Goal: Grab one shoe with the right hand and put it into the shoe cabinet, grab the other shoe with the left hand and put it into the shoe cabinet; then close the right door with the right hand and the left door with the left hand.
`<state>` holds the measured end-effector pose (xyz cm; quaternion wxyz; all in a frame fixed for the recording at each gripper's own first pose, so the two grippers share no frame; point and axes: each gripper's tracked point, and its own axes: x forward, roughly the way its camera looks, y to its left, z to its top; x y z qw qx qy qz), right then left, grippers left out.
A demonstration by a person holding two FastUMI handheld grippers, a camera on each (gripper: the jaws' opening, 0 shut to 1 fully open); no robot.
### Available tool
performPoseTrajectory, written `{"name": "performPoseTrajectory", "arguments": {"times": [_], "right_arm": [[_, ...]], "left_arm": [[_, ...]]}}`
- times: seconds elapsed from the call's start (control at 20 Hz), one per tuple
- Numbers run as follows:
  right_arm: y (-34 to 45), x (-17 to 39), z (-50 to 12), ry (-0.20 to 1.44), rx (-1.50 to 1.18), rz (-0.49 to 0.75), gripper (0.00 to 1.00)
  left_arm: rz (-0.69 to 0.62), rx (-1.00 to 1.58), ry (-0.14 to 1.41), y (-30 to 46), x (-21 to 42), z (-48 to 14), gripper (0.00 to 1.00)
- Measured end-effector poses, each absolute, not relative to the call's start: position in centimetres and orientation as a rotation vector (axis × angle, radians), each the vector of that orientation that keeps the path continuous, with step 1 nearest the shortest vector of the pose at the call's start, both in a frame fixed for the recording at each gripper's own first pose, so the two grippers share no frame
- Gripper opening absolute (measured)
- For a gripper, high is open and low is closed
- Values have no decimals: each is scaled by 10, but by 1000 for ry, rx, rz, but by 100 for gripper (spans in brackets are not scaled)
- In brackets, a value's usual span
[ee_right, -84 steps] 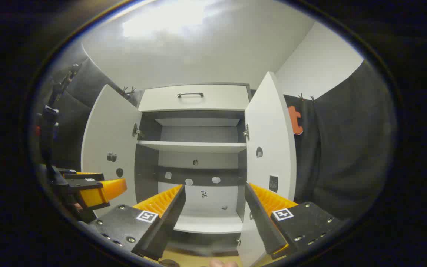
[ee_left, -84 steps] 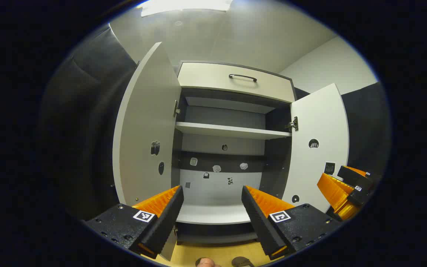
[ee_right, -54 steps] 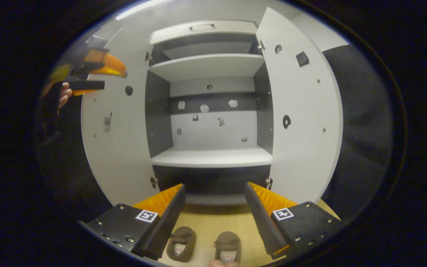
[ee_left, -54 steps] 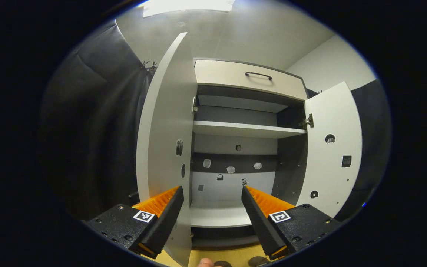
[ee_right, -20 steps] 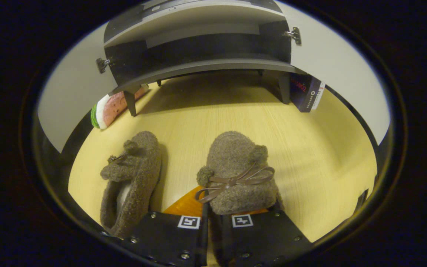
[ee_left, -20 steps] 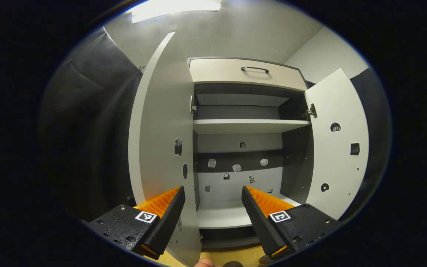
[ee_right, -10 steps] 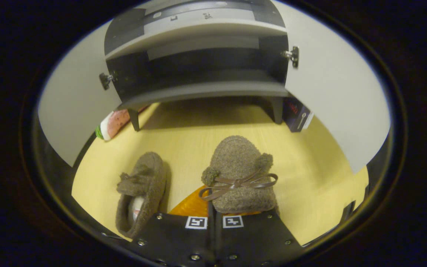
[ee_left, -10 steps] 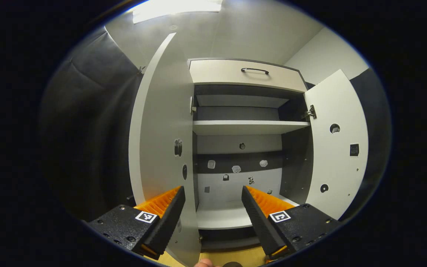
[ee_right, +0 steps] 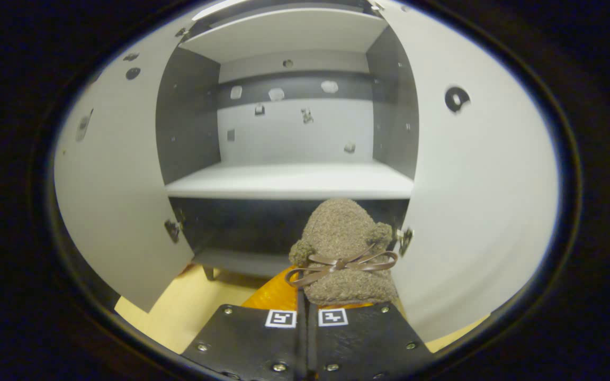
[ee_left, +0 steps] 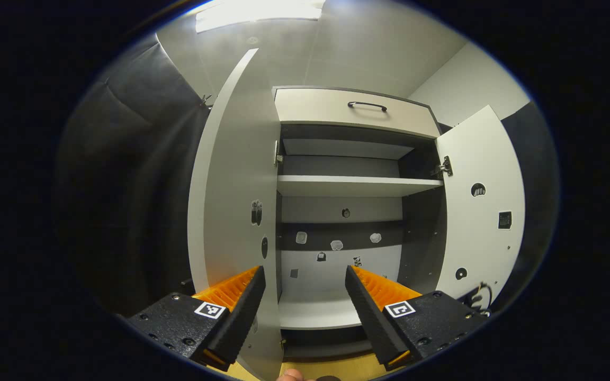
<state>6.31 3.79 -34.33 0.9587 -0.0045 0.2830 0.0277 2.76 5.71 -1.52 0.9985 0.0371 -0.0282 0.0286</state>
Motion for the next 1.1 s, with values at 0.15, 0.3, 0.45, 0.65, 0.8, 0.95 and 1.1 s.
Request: {"name": "performPoseTrajectory", "arguments": {"times": [0.15,0.3,0.45,0.65,0.8,0.95,1.1], "right_arm": [[43,115,-294,480,-8,71,1],[42,177,-264,426,-51,62,1],[43,220,-254,417,-74,68,1],[44,269,-266,432,-76,73,0],[42,298,-275,440,-112,74,1],[43,314,-291,471,-108,77,1],[42,322,-316,524,-114,80,1]], "left_arm": [[61,70,-63,57,27,-14,93],[66,69,-68,58,28,-14,93],[75,69,-71,60,28,-14,93],[85,62,-82,61,29,-12,92],[95,75,-76,62,29,-14,92],[110,83,-79,63,30,-14,92],[124,85,-81,64,31,-13,92]]}}
